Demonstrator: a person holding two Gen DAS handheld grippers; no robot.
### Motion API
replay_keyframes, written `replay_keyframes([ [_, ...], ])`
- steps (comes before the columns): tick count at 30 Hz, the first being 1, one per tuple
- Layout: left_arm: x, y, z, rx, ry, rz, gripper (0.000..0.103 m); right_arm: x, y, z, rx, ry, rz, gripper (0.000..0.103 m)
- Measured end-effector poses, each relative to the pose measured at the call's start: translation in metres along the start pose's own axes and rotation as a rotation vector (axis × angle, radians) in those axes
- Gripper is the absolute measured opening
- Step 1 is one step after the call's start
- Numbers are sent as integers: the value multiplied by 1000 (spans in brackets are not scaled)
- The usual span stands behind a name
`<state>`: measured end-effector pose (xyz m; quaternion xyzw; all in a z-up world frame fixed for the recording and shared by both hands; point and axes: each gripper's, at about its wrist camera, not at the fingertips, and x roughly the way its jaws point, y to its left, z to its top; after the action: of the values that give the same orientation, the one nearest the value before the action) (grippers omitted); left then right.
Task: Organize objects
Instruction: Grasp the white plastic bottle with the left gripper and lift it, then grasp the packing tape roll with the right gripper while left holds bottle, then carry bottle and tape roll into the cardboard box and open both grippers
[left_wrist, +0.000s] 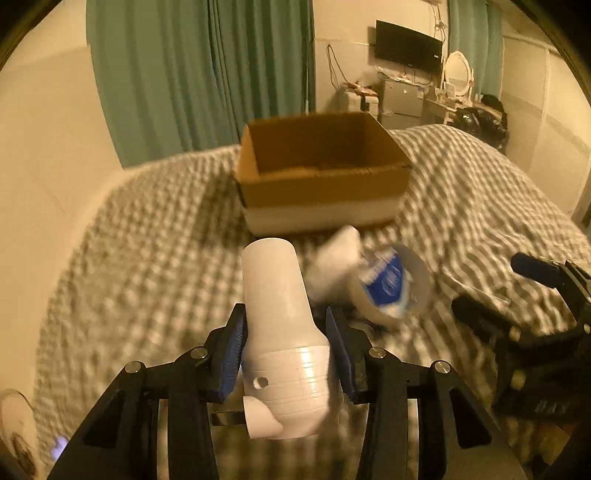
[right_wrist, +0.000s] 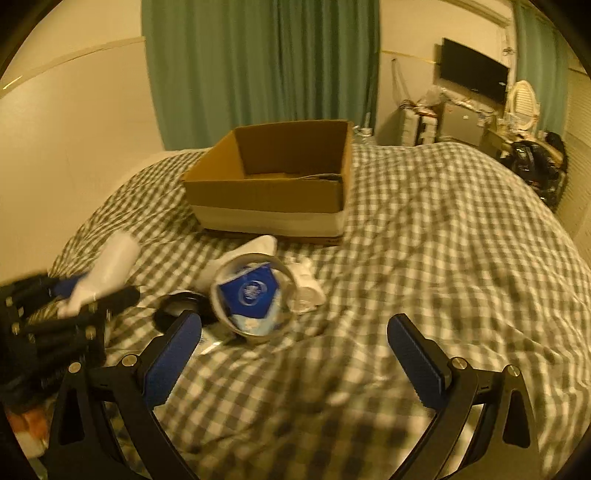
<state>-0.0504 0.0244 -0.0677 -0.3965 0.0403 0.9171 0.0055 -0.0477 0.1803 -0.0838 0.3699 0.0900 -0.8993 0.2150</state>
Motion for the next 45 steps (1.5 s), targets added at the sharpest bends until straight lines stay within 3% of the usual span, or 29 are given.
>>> replay_keyframes([
  [15,53,32,21,8,52,4,44,101,33,12,-110,236,16,101],
  [16,56,31,21,7,57,1,44,103,32,13,-109,241,16,99],
  [19,64,34,20,-1,73,-12,44,109,30,12,-97,261,12,82],
  [21,67,33,18,-3,82,-17,44,106,29,12,-92,263,18,82],
  [29,49,35,18,-30,63,-27,44,77,32,18,-99,194,16,82],
  [35,18,35,31,-40,46,-67,44,25,38,32,-173,88,-2,82],
  [40,-12,38,62,-28,5,-108,44,-20,44,67,-229,-19,48,82],
  [45,-37,40,118,0,-21,-154,44,-62,38,120,-242,-85,64,82],
])
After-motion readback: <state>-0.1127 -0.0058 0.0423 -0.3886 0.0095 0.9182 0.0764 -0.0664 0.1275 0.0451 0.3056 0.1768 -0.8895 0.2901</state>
